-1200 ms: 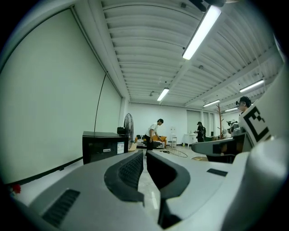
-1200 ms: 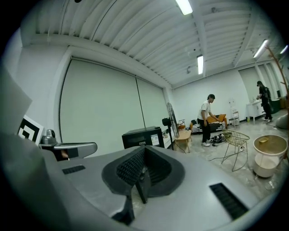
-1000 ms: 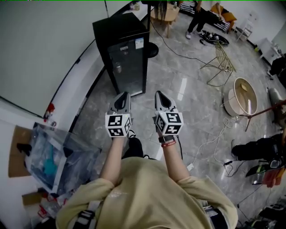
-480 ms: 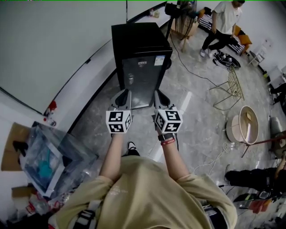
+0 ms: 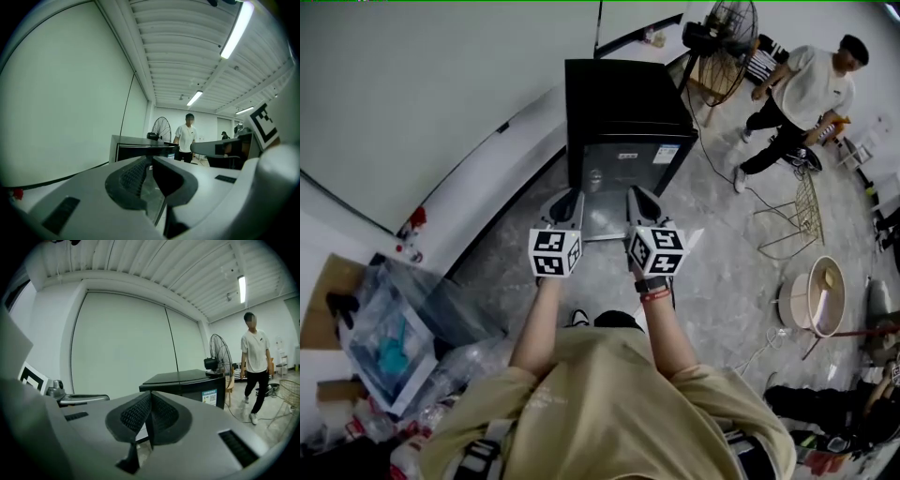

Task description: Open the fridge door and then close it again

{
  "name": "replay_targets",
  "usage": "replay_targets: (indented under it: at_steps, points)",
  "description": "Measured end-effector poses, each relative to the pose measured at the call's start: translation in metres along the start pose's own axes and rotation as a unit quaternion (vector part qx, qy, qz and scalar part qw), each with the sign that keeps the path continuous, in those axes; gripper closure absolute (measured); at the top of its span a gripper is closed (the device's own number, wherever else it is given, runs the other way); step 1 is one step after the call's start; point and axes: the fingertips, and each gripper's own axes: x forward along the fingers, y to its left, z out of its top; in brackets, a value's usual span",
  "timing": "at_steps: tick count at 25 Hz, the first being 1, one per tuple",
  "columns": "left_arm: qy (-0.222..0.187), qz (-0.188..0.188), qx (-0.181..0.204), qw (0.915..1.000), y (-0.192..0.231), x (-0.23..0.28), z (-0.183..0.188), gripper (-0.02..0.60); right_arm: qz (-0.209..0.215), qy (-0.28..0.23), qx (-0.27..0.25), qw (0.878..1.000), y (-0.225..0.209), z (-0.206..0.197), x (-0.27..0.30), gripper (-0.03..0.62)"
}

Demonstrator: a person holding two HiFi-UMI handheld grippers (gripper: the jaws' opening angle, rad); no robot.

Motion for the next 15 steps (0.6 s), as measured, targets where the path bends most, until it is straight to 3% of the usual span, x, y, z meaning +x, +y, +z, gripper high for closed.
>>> replay_targets:
  at_steps: [7, 15]
  points:
    - [0.027, 0.018, -0.013, 0.9994, 0.031, 0.024, -0.017, 0.538, 0.022, 0.018, -0.012, 1.000, -0.011, 0.005, 0.046, 0.568]
    - [0.060, 0.049, -0.043, 0.9961, 0.072, 0.061, -0.039, 0.515, 0.087, 0.047, -0.069, 0.993, -0.030, 0.027, 0.110, 0.540]
